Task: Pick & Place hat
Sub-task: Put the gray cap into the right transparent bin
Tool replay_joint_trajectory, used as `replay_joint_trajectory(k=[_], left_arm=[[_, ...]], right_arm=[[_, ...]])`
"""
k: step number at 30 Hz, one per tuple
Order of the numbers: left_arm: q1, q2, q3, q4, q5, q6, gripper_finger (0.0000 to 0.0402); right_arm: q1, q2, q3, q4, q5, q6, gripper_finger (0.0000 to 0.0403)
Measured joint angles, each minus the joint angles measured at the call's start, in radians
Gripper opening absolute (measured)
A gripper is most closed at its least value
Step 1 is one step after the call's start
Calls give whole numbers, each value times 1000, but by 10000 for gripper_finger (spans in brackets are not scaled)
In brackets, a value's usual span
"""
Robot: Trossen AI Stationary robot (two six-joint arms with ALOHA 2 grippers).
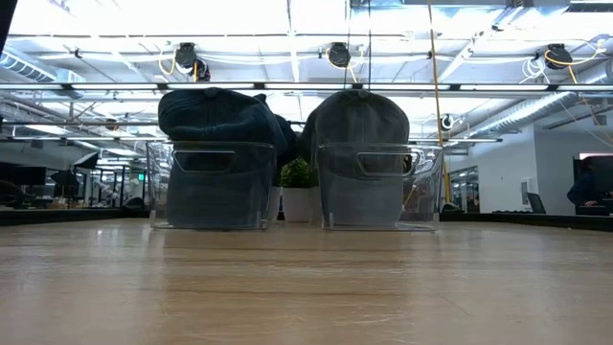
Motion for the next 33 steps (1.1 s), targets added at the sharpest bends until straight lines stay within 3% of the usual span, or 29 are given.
replay_joint_trajectory(k=[5, 8, 16, 23, 33], left_arm=[[6, -29, -2, 27, 19, -24, 132], [31, -64, -1, 26, 16, -24, 176], [115, -188, 0, 29, 14, -24, 260], [161, -285, -1, 96, -80, -32, 286], [191, -379, 0, 216, -201, -12, 267]], right_arm=[[1, -34, 55, -52, 6, -98, 29], [1, -41, 138, -180, 32, -195, 29], [50, -12, 402, -611, 315, -514, 29], [82, 35, 530, -791, 518, -696, 29], [151, 145, 640, -936, 753, -869, 29]])
